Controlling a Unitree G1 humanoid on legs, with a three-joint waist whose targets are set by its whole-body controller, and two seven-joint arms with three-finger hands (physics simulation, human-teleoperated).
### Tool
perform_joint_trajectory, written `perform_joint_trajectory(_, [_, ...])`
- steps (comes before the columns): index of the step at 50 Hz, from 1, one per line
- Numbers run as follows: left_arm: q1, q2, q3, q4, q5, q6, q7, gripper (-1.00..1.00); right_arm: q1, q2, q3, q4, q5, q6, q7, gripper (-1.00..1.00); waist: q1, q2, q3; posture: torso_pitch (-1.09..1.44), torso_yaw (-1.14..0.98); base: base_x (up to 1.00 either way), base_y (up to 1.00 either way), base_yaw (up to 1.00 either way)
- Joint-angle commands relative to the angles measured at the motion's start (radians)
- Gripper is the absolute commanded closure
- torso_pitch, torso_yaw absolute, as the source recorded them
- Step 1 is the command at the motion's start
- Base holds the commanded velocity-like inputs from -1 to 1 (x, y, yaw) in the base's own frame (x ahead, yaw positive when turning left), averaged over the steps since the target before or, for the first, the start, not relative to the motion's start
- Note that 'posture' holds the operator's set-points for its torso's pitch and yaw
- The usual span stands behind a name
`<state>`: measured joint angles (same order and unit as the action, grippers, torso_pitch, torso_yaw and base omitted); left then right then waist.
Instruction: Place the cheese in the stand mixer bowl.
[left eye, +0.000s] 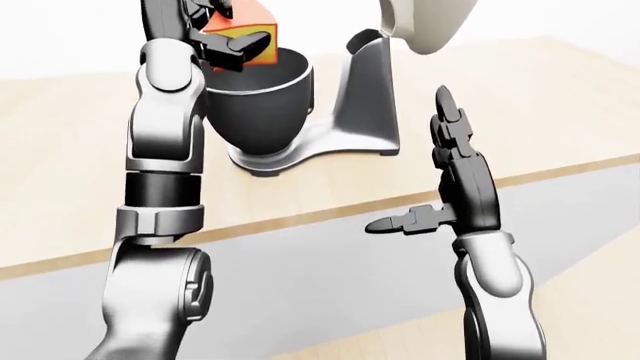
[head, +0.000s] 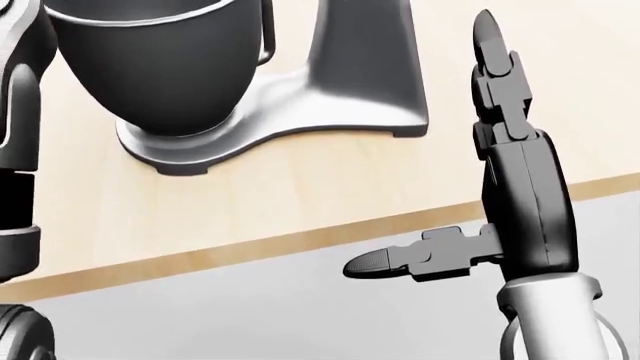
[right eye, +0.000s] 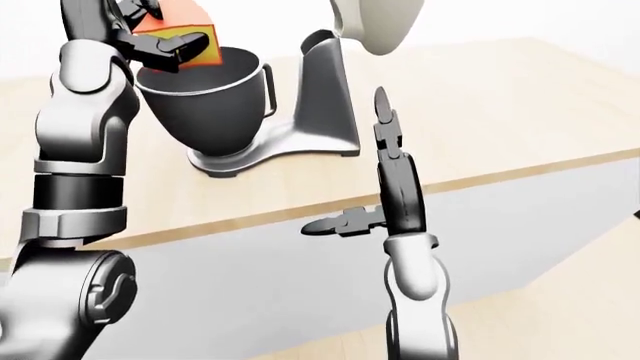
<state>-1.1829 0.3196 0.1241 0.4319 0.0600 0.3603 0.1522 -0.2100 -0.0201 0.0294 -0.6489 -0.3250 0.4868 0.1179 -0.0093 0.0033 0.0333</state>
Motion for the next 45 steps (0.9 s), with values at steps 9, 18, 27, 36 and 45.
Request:
perform_joint_trajectory(9, [-0.055,-0.011,-0.003,-0.015,-0.003,-0.060,0.018,1.00,-0.020,-0.001,0.000,-0.034,0.003,-0.027,-0.006,-1.00,0.000,0.000,-0.027,0.00,0.00,0.00,0.00,0.00])
perform_joint_trajectory(18, [-0.056,-0.036,-0.012,-0.041,0.001,-0.042,0.017,1.00,-0.017,-0.001,-0.002,-0.033,0.007,-0.032,-0.007,-1.00,0.000,-0.001,-0.027,0.00,0.00,0.00,0.00,0.00])
perform_joint_trajectory(27, [-0.057,-0.035,-0.015,-0.034,0.021,-0.043,0.017,-1.00,-0.015,-0.001,0.000,-0.032,0.007,-0.035,-0.010,-1.00,0.000,-0.001,-0.027,0.00,0.00,0.00,0.00,0.00])
perform_joint_trajectory(36, [-0.054,-0.031,-0.010,-0.039,0.027,-0.032,0.018,-1.00,-0.015,-0.001,0.000,-0.035,0.007,-0.033,-0.009,-1.00,0.000,-0.001,-0.027,0.00,0.00,0.00,0.00,0.00])
perform_joint_trajectory(45, [-0.054,-0.018,-0.004,-0.060,0.019,-0.011,0.010,-1.00,-0.014,-0.001,0.001,-0.032,0.007,-0.037,-0.011,-1.00,0.000,-0.001,-0.027,0.00,0.00,0.00,0.00,0.00])
